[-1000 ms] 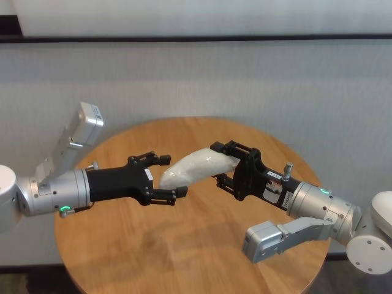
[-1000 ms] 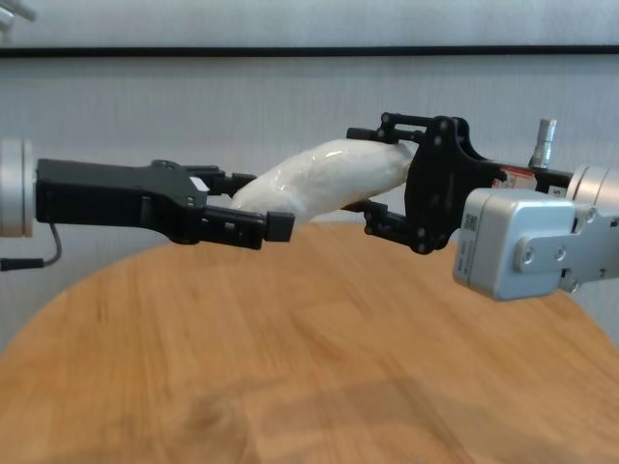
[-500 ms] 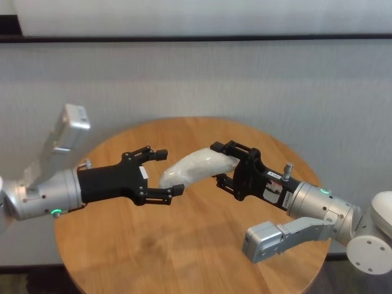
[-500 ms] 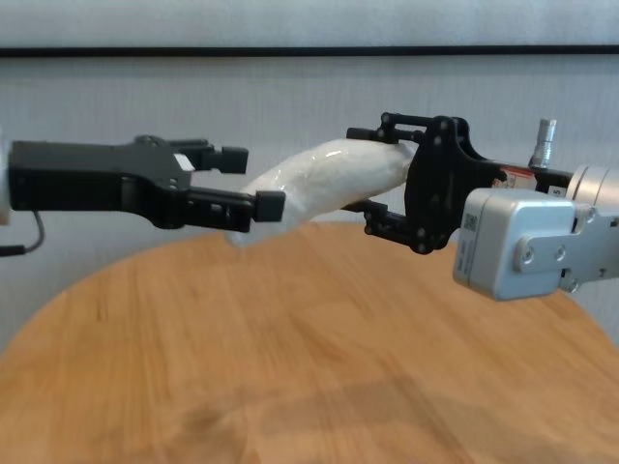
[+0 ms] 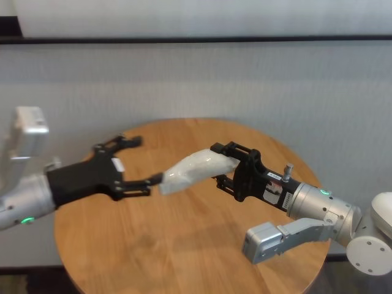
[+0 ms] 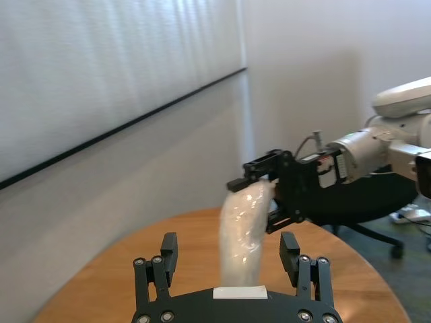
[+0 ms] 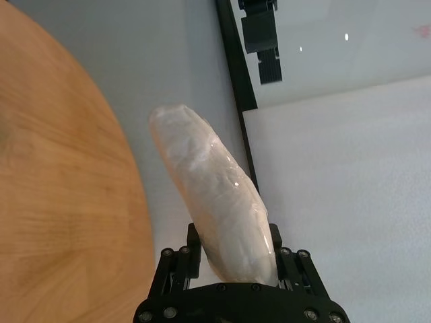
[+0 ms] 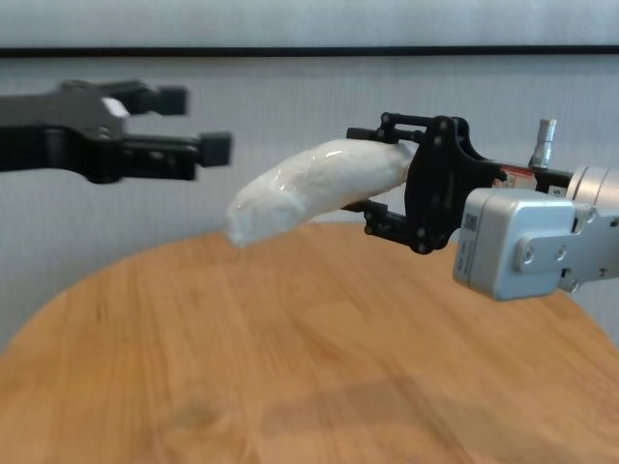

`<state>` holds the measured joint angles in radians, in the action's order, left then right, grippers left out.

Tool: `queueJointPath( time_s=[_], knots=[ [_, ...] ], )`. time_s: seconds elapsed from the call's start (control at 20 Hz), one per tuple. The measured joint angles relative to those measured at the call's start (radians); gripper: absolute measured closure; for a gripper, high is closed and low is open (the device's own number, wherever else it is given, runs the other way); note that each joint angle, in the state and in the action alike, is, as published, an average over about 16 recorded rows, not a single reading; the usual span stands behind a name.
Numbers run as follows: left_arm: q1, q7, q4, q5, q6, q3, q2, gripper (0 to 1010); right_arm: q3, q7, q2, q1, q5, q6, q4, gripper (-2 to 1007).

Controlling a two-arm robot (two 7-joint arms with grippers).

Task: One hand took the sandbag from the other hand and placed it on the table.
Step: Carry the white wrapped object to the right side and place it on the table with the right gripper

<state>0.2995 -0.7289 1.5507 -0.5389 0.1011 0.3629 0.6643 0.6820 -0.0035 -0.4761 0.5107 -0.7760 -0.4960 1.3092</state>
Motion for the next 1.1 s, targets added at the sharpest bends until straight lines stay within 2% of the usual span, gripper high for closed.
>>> queueJointPath(
  time_s=[0.35,0.55,0.75,1.1],
  knots=[
    [-0.128,0.223,0.145,0.037,-0.094,-0.073,0.044,11,0.000,0.000,0.000,0.000,0.000,0.000,0.000,463],
    [-0.167,0.300,0.188,0.061,-0.145,-0.095,0.051,11,0.000,0.000,0.000,0.000,0.000,0.000,0.000,463],
    [-0.178,0.323,0.202,0.073,-0.176,-0.101,0.051,11,0.000,0.000,0.000,0.000,0.000,0.000,0.000,463],
    [-0.170,0.303,0.189,0.067,-0.157,-0.097,0.048,11,0.000,0.000,0.000,0.000,0.000,0.000,0.000,463]
  ],
)
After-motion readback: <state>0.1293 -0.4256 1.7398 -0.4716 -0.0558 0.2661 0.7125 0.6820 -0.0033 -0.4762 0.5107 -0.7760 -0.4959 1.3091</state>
